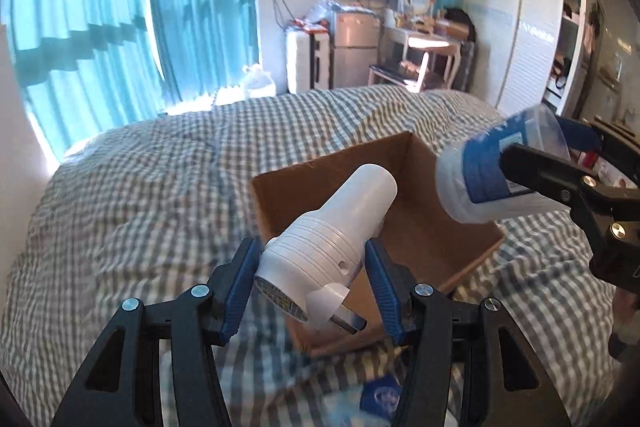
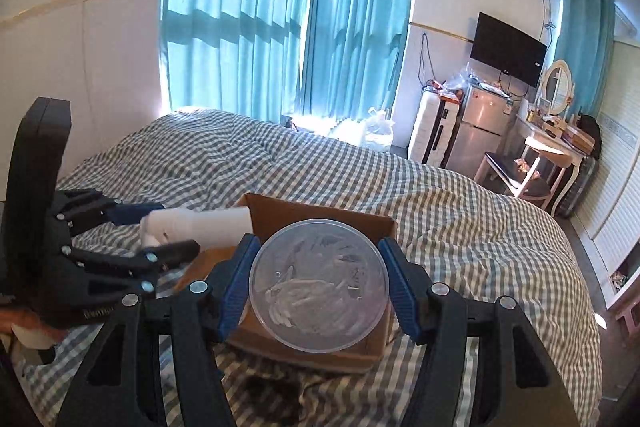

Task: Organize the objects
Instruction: 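Carry the white device and floss jar into the box and release both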

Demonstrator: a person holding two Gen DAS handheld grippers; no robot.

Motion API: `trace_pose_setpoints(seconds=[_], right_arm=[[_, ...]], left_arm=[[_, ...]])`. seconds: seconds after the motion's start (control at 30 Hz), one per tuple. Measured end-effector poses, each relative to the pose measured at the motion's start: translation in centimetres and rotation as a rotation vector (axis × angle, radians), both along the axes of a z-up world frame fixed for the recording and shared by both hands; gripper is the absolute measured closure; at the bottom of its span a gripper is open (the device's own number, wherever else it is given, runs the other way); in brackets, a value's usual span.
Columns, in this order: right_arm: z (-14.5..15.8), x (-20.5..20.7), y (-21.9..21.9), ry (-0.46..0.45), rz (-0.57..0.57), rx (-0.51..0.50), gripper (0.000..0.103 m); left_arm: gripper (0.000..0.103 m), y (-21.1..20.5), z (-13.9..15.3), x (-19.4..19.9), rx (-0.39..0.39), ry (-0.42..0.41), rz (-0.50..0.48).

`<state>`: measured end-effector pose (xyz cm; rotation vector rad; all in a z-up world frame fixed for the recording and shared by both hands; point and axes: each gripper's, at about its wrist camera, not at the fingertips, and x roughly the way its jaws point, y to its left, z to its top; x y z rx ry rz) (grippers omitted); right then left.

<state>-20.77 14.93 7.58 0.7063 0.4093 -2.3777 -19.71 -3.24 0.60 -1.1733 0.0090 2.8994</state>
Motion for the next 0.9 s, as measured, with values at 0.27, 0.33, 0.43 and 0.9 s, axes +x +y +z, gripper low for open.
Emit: trace_pose_setpoints(seconds=[0.27,0.33,0.43,0.9], right_arm=[[-2.7,-5.8,-2.1,-0.032,0.017,0.061,0.042],[-3.2,-7.1,-2.5,-0.049,0.028,0.062,0.042],[-4.2,-8.7,-2.8,-0.071,0.036,0.062,0.042],[-6.0,-8.9,-2.4,-0.093,0.057,0.031,0.042]], left_arm=[[0.047,0.3,-3.6,-6.2,-0.004,-0.059,-0.055],[0.047,0.4,-4.3,-7.2,0.001,-0.067,-0.07],[0.047,0.4,-5.1,-7.9,0.005,-0.081,-0.084],[0.041,1.4,-6.4,-8.4,-0.006,-0.097,-0.136]])
